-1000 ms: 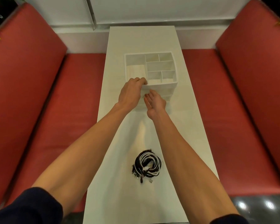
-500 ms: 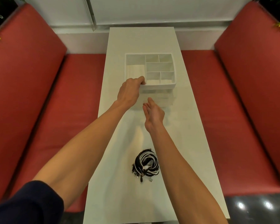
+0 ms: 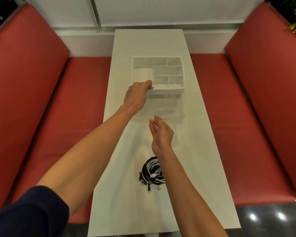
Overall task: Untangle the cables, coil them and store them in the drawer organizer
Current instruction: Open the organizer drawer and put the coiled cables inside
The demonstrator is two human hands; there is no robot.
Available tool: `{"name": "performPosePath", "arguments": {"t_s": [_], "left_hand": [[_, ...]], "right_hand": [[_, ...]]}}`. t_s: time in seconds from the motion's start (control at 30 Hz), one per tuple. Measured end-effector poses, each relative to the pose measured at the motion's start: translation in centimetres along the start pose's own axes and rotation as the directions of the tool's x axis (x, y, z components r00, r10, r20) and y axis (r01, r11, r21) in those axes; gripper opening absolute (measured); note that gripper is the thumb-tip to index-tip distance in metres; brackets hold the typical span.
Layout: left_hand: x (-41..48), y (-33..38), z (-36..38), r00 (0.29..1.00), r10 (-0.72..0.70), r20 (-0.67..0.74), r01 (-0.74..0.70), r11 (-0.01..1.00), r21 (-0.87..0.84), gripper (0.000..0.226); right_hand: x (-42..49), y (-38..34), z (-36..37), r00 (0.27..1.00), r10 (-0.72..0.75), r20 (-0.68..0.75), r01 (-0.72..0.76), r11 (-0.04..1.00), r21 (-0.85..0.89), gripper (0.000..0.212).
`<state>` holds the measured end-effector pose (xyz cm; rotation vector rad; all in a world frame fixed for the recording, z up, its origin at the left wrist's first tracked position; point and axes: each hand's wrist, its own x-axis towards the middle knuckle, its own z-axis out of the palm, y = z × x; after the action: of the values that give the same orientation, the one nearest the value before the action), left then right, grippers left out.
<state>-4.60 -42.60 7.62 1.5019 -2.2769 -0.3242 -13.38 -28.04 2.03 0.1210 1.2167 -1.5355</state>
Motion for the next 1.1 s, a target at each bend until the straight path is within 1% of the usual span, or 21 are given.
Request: {"name": "performPosePath", "arguments": {"t_s": [0.4,0.47,0.53,0.57,0.6,0.67,0.7,0.73,0.8,0.87,0.93,1.0,1.07,1.1], "left_hand": [[-0.1,-0.3,0.5,0.999,-0.009,-0.032,0.008,1.000,-0.029,0.031],[-0.1,-0.2,0.4,1.000,-0.008,-0.030,0.007,0.999,-0.031,0.032],[-0.3,0.0,0.1,1.000,0.004,-0.017,-0.004,0.999,-0.042,0.032],[-0.6,0.1,-0.1,1.000,0.016,-0.012,-0.017,0.999,-0.052,0.032],[-1.1,0.3,-0.2,0.999,0.038,-0.019,-0.039,0.997,-0.067,0.032],[-2.9,0.9,-0.6,0.994,0.082,-0.079,-0.091,0.989,-0.120,0.036],[-4.1,1.2,-0.7,0.988,0.094,-0.122,-0.112,0.982,-0.154,0.036],[-5.5,1.4,-0.8,0.982,0.094,-0.162,-0.124,0.974,-0.187,0.034],[-8.7,2.0,-0.6,0.975,0.072,-0.210,-0.125,0.959,-0.254,0.030],[-12.3,2.5,-0.1,0.978,0.035,-0.206,-0.100,0.943,-0.317,0.026],[-16.0,2.9,0.7,0.982,0.000,-0.187,-0.070,0.928,-0.366,0.022],[-19.4,2.9,2.1,0.988,-0.044,-0.146,-0.018,0.918,-0.397,0.019],[-22.3,2.5,4.0,0.992,-0.120,-0.049,0.089,0.906,-0.415,0.017],[-23.5,2.2,5.1,0.986,-0.165,0.017,0.157,0.896,-0.416,0.016]], "right_hand": [[0.0,0.4,-1.1,0.998,-0.050,0.036,0.051,0.998,-0.027,0.040],[0.2,0.2,-1.3,0.997,-0.048,0.052,0.051,0.997,-0.051,0.036],[0.2,-0.2,-1.5,0.997,-0.037,0.074,0.044,0.994,-0.103,0.030],[0.2,-0.4,-1.8,0.995,-0.035,0.088,0.048,0.988,-0.146,0.031],[0.1,-0.7,-2.0,0.993,-0.036,0.111,0.058,0.979,-0.194,0.038],[-0.1,-1.1,-3.1,0.990,-0.039,0.132,0.079,0.946,-0.313,0.058],[-0.2,-1.2,-3.9,0.990,-0.054,0.127,0.099,0.920,-0.379,0.059],[-0.4,-1.4,-4.8,0.990,-0.079,0.119,0.124,0.886,-0.447,0.053],[-0.8,-1.7,-6.8,0.980,-0.160,0.121,0.200,0.772,-0.604,0.031],[-1.3,-1.7,-8.9,0.957,-0.244,0.156,0.275,0.599,-0.752,0.019],[-1.7,-1.2,-10.7,0.927,-0.284,0.245,0.346,0.399,-0.849,0.019],[-1.5,-0.1,-12.4,0.892,-0.289,0.348,0.409,0.189,-0.893,0.023],[-1.3,1.4,-13.9,0.889,-0.236,0.393,0.404,-0.001,-0.915,0.033],[-1.2,2.3,-14.7,0.901,-0.202,0.383,0.373,-0.086,-0.924,0.038]]}}
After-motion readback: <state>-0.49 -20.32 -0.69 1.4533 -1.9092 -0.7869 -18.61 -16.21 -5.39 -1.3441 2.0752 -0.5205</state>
